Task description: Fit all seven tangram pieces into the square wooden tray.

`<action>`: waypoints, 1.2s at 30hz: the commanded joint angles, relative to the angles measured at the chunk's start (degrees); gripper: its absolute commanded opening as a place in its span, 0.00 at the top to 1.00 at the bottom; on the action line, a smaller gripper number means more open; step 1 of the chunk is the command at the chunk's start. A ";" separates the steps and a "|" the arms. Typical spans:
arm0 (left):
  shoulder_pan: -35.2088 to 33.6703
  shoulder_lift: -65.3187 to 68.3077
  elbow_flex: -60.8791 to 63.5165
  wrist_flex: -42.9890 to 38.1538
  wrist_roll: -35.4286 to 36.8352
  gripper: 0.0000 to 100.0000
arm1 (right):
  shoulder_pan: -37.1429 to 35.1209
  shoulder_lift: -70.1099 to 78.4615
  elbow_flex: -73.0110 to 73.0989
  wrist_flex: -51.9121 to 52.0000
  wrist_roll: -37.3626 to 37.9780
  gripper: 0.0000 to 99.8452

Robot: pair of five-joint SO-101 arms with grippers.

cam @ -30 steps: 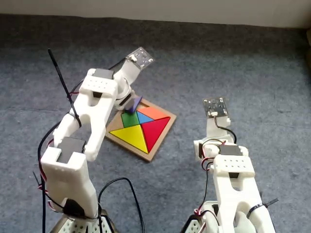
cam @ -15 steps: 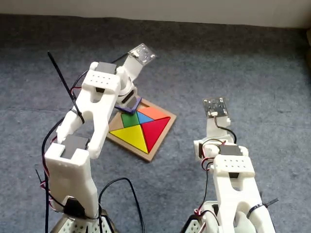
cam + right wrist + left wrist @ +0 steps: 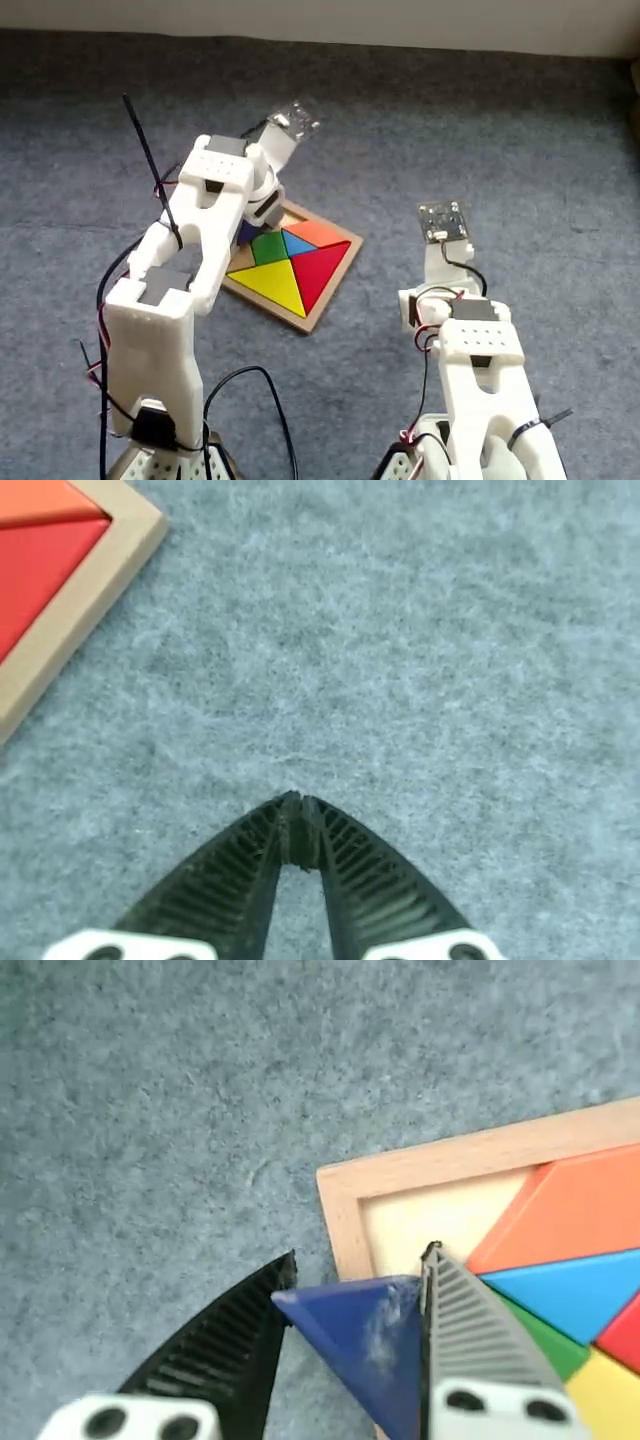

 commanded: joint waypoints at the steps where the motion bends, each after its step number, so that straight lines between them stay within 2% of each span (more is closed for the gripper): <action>1: 1.63 -0.66 -2.51 -0.44 0.53 0.79 | 0.48 -1.63 -0.31 -1.19 0.44 0.99; 8: 1.63 -0.84 -2.86 3.16 0.62 0.79 | 0.48 -1.63 -0.31 -1.19 0.44 0.99; 14: 2.51 -0.84 -6.99 7.03 0.62 0.88 | 0.48 -1.63 -0.31 -1.19 0.44 0.99; 20: 6.73 -0.75 -11.82 13.01 0.62 0.91 | 0.48 -1.63 -0.31 -1.19 0.44 0.99; 31: 9.01 -0.40 -11.74 13.45 0.70 0.91 | 0.48 -1.63 -0.31 -1.19 0.53 0.99; 36: 6.99 -2.07 -15.52 19.34 0.70 0.91 | 0.48 -1.63 -0.31 -1.19 0.53 0.99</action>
